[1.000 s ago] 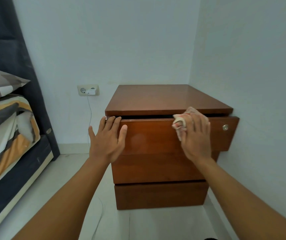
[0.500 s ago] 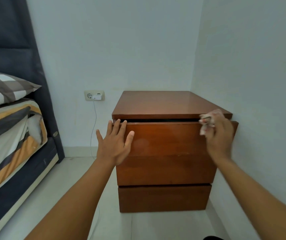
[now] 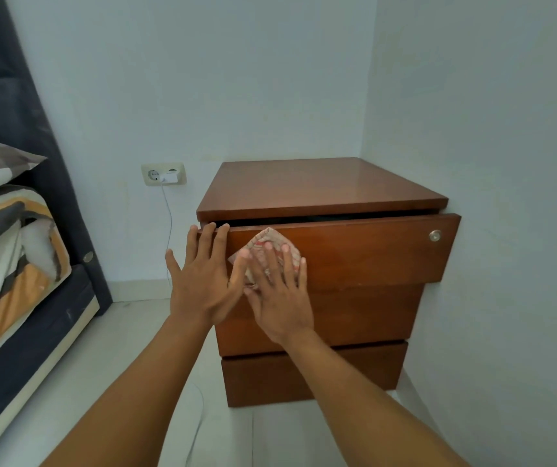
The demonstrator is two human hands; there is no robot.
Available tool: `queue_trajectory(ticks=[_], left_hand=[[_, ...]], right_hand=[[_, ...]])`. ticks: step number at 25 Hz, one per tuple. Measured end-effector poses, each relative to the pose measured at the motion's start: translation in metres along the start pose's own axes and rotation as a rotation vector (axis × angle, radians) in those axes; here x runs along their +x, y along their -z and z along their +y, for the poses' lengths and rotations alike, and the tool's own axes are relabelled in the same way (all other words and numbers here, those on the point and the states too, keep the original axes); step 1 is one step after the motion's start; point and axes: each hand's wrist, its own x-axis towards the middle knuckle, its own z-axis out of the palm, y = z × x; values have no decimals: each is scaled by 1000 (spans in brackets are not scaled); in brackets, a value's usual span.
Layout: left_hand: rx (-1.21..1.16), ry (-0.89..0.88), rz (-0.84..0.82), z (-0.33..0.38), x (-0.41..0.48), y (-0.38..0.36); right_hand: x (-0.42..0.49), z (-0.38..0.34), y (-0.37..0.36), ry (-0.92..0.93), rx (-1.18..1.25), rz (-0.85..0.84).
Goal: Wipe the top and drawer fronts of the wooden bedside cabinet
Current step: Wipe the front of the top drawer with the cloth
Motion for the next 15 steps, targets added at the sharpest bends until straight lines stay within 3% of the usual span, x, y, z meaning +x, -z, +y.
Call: queue_trajectory(ticks=[11, 15], left_hand=[[-18, 16, 65, 3, 0, -9], [-13, 28, 64, 4, 0, -11]], right_hand=[[-45, 212, 46, -398, -35, -18], [-49, 243, 65, -483, 79, 45]])
